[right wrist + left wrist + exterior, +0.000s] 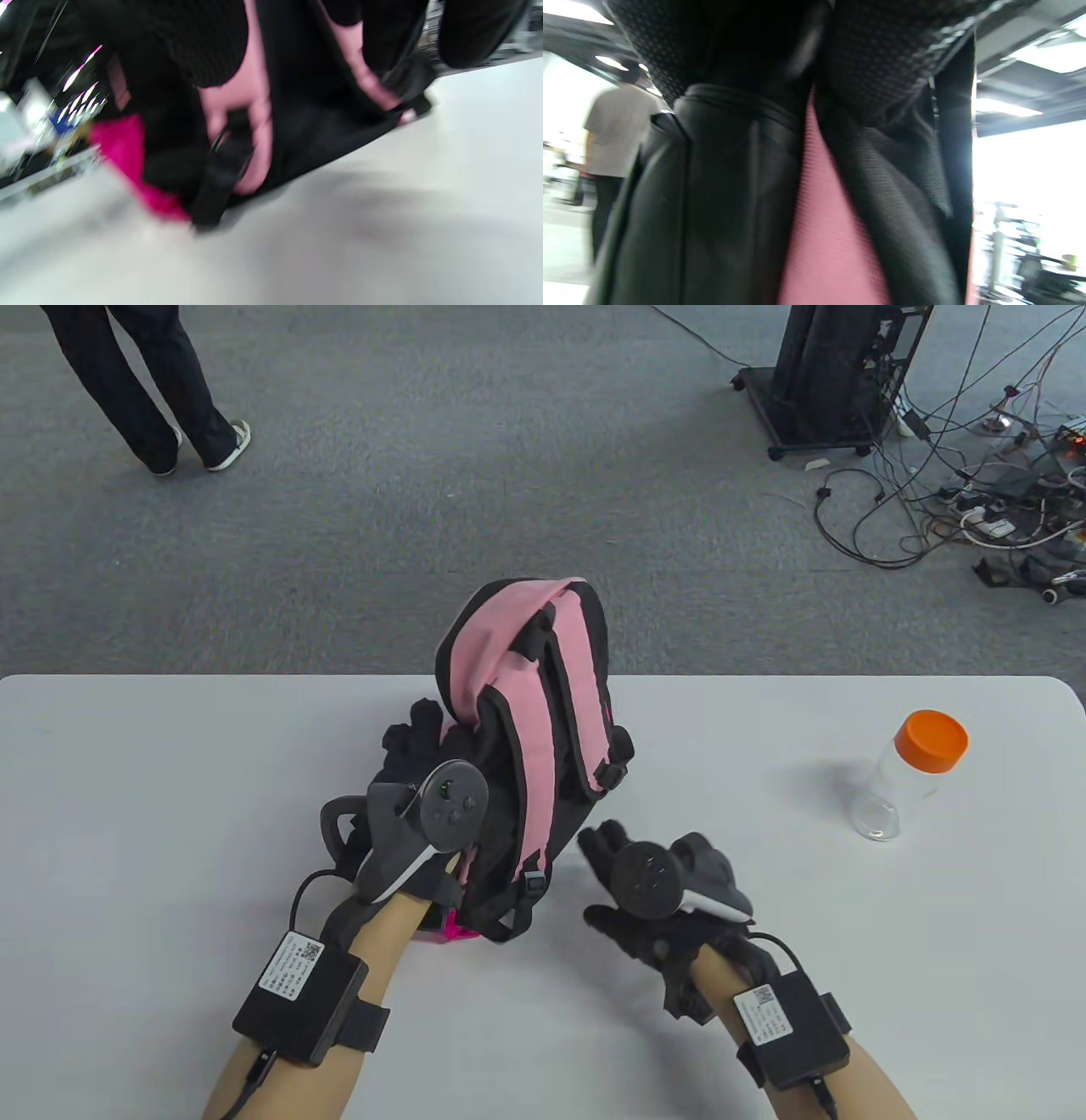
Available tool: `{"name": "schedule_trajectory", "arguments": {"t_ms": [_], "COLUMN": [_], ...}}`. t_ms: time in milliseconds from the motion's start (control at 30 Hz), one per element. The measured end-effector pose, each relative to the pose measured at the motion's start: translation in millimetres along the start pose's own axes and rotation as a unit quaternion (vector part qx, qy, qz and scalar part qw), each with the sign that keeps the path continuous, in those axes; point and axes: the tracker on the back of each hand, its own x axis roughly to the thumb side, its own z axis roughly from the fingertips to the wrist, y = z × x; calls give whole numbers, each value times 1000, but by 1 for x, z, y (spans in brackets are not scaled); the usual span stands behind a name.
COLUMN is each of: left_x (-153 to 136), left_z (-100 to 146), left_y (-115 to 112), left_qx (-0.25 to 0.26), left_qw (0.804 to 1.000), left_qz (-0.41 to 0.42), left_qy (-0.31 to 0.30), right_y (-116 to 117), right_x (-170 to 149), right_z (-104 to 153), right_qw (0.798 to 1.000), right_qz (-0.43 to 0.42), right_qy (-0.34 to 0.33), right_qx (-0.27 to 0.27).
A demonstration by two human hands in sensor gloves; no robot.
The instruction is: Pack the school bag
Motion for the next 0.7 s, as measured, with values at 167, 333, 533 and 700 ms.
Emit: {"name": "schedule_trajectory", "arguments": {"t_ms": [167,333,533,700], "left_x": [2,-20,-52,-53], "left_z": [11,19,29,62], "left_y": [-5,-3,7,23], "left_qx": [3,8,15,16], "left_qw": [991,981,986,997], "left_qz": [32,61,71,20], "left_qy": [-129,-184,-150,-67], "right_y": [-52,-65,-59,-54], "right_x": [-32,-60,-79,-86], "right_z": [1,0,-3,-8], "right_qw": [993,985,965,934], "right_qz": [-46,-112,-236,-342], "right_qy": [48,71,29,15], "right_qx": [-92,-106,-112,-105]}}
